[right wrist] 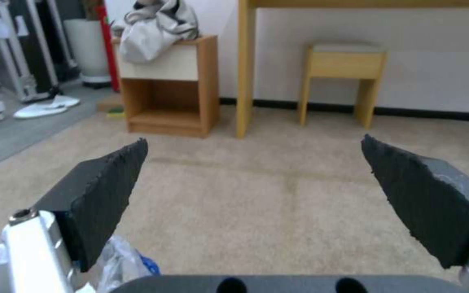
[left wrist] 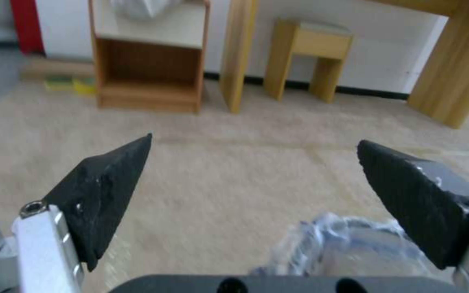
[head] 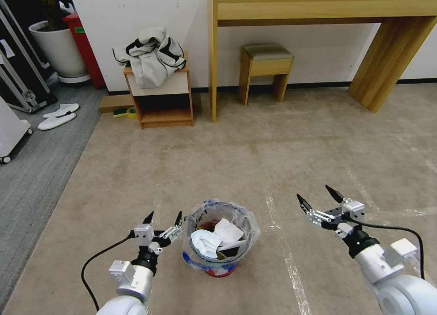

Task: Pick up the trash bin and place the garbage on the floor into it.

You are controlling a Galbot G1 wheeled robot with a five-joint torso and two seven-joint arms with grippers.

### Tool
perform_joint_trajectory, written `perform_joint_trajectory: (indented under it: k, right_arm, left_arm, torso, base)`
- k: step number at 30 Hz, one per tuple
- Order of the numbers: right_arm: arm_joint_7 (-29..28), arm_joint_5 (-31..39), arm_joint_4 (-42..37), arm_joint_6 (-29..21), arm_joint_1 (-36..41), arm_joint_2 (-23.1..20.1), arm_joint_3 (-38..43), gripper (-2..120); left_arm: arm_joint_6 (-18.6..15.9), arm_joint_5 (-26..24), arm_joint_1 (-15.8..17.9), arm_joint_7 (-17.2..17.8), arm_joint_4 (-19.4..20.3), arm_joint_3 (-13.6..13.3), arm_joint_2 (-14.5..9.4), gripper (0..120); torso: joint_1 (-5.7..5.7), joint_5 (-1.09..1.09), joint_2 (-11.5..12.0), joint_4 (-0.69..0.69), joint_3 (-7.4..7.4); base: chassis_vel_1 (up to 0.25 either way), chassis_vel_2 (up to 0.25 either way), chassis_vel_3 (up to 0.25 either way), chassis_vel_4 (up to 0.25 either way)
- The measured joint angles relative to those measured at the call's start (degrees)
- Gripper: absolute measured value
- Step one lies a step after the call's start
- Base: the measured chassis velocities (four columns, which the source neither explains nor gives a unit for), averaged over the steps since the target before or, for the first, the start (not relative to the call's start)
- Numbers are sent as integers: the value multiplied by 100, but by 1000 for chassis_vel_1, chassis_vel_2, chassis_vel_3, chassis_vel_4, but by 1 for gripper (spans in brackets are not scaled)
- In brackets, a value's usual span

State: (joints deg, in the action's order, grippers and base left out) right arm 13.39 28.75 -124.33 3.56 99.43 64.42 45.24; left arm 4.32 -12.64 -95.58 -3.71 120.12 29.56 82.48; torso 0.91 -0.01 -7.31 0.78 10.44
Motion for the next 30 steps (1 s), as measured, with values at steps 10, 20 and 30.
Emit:
perform_joint_trajectory:
  k: [10, 20, 30]
  right_arm:
    - [179, -738, -187, 493, 285, 668, 161, 100]
    - [318, -1457, -392, 943, 626, 1156, 419, 100]
    - [415, -1537, -403, 1099, 696, 1238, 482, 100]
  left_arm:
    - [781, 941, -501, -96, 395, 492, 272, 100]
    - [1177, 1386, -739, 22, 837, 722, 486, 100]
    - [1339, 1561, -845, 27, 932, 759, 591, 100]
  torso:
    - [0, 0, 0, -1, 0]
    - [0, 0, 0, 0, 0]
    - [0, 1, 0, -1, 0]
  base:
    - [0, 0, 0, 0]
    - [0, 0, 0, 0]
    - [0, 0, 0, 0]
